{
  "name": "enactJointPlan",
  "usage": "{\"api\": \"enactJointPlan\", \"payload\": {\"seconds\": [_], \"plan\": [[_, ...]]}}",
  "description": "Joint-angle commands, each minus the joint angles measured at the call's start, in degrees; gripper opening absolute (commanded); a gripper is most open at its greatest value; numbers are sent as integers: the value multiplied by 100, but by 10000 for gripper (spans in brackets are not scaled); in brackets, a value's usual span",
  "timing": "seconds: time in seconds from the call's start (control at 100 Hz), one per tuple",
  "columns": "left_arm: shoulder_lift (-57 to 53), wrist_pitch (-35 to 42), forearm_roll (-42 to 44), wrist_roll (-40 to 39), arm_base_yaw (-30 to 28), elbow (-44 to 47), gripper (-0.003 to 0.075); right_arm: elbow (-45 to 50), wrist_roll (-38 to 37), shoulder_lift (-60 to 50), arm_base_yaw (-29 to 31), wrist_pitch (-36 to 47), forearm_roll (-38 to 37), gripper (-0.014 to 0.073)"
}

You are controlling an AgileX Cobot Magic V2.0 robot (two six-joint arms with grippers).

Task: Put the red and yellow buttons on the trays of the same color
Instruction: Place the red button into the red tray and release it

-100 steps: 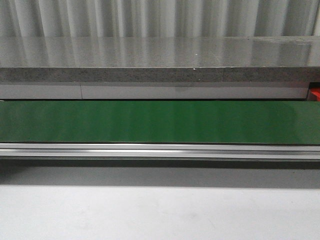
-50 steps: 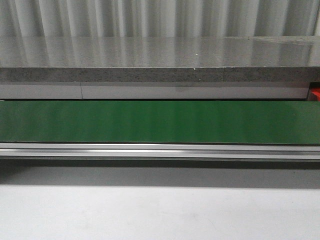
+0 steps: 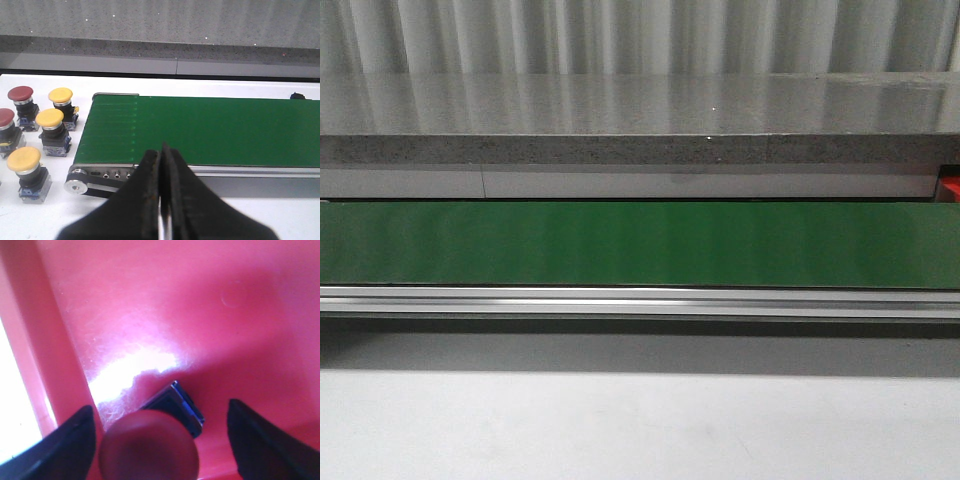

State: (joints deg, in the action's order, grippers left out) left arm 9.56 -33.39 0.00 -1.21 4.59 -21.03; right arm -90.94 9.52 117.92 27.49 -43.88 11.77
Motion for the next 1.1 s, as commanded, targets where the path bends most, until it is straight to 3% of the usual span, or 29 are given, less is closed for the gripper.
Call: {"api": "enactJointPlan", "payload": {"seconds": [0.0,0.32,0.68,0.95,1.09], "plan": [[65,456,-55,-62,24,-162,-20,-191,-5,-589,38,195,75,603],[65,456,-55,-62,24,-162,-20,81,119,-2097,-277,135,84,602],[65,456,-55,-62,24,-162,-20,2325,586,-4951,-1351,1009,84,602],[65,456,-55,-62,24,-162,-20,3957,586,-6358,-1587,1089,150,598],[65,456,-55,-62,24,-162,-20,4436,586,-6899,-1587,1057,528,483]]}}
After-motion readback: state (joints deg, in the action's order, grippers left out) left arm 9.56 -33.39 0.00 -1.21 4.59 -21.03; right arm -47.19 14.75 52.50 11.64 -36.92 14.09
